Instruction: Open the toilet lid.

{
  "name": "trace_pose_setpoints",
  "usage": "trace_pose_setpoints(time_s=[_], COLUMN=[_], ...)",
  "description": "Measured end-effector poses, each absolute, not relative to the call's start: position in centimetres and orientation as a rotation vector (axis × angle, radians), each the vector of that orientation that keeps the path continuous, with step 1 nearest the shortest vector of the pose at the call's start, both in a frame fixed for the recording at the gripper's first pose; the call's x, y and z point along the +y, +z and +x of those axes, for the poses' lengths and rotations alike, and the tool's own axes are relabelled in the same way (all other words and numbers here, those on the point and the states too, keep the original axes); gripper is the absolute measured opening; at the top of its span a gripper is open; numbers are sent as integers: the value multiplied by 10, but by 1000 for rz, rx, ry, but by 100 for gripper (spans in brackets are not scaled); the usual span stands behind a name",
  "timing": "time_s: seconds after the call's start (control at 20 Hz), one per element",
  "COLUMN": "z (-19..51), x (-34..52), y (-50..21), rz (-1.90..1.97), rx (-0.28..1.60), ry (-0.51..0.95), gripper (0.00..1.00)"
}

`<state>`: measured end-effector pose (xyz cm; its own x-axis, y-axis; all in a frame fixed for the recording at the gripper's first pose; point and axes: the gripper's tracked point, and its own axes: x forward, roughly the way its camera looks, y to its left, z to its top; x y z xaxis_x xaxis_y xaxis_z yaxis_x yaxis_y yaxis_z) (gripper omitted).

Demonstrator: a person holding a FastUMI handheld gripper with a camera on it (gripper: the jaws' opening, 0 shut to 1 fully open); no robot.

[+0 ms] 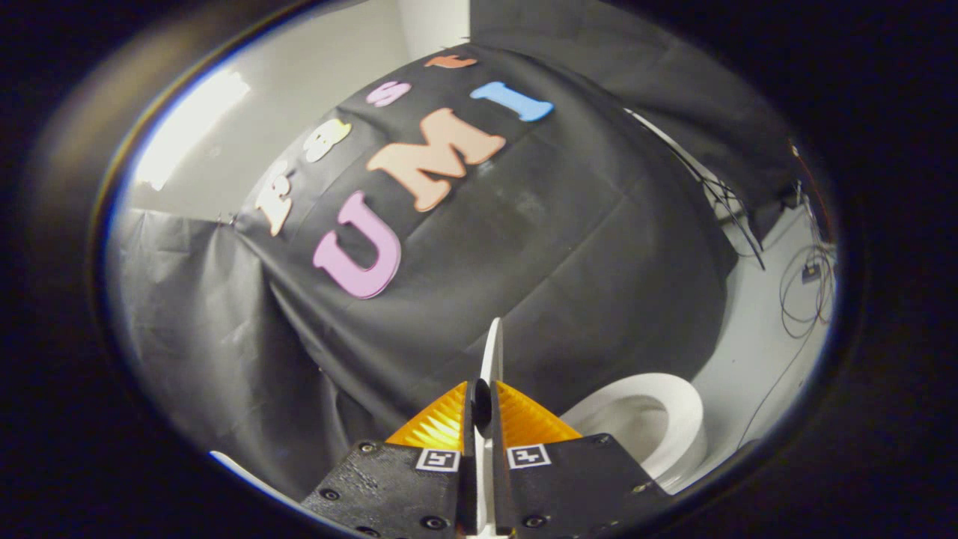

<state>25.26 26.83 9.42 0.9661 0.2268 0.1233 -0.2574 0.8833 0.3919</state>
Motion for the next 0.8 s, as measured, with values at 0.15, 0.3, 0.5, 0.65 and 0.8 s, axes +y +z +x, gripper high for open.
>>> trace_pose_setpoints(time_s=[0.15, 0.3, 0.5, 0.65, 0.8], z=[246, 240, 236, 233, 231], x=[302, 339, 391, 428, 464], y=[103, 112, 120, 120, 117], rz=[308, 197, 51, -49, -194], rx=[-60, -52, -40, -22, -1], ry=[271, 303, 359, 397, 411], gripper=[9, 9, 9, 9, 9])
